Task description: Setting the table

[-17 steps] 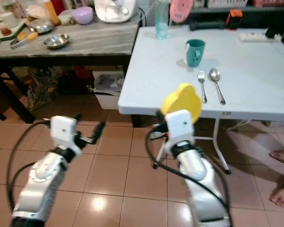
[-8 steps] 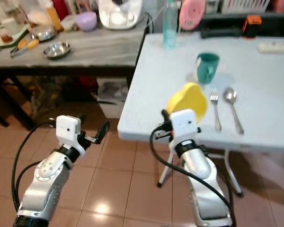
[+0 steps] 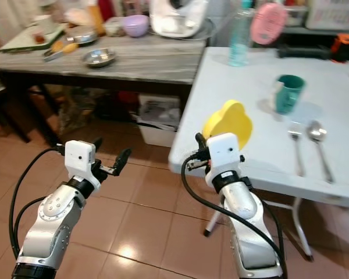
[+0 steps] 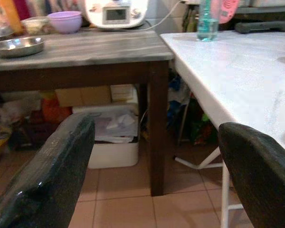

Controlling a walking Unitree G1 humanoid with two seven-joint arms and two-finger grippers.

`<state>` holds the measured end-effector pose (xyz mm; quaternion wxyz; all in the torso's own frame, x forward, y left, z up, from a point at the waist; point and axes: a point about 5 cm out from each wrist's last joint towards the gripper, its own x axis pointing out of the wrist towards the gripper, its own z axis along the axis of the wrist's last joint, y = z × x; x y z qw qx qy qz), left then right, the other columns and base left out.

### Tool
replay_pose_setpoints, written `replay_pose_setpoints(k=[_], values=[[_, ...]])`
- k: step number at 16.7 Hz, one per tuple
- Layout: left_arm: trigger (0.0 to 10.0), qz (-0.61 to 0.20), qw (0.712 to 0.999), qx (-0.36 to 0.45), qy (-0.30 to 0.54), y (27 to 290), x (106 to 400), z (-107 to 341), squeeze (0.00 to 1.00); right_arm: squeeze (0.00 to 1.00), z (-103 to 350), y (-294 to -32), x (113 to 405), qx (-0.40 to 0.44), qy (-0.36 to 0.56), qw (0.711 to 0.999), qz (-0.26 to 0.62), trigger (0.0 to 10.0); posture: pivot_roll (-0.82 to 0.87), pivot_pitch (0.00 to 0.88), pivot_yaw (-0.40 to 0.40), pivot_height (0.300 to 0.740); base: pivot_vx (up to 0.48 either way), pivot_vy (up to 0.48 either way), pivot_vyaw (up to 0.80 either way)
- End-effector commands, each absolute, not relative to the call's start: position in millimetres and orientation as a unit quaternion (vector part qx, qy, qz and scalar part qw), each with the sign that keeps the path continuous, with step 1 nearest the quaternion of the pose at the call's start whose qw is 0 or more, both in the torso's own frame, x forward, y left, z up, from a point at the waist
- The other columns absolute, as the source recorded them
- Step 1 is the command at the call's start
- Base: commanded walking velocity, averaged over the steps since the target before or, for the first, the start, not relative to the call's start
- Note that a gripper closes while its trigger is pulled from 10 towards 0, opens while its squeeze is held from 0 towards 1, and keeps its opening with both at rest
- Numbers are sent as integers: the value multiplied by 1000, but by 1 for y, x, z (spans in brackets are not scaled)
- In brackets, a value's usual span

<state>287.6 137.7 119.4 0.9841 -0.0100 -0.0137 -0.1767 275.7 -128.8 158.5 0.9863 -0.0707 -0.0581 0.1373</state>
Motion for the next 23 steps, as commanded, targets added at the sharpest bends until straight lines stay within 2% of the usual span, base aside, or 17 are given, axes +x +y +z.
replay_pose_setpoints(k=[1,16,17,20,23], values=[[10000,-170,985,-5,-5,144,287,117,0,0,164,-123,277,-66,-72,984,146,10000,-61,66,91,740,0,480,0],[10000,-162,987,-2,-5,139,288,117,0,0,163,-121,277,-66,-75,984,145,10000,-58,66,104,740,0,480,0],[10000,-157,987,18,-20,140,288,120,0,0,163,-121,277,-66,-75,984,144,10000,-58,67,104,740,0,0,0],[10000,-162,986,4,-28,140,287,122,0,0,163,-121,277,-70,-77,984,145,10000,-61,70,101,740,0,0,0],[10000,-168,985,4,-30,138,285,122,0,0,162,-122,276,-72,-74,984,145,10000,-61,72,98,740,435,0,0]])
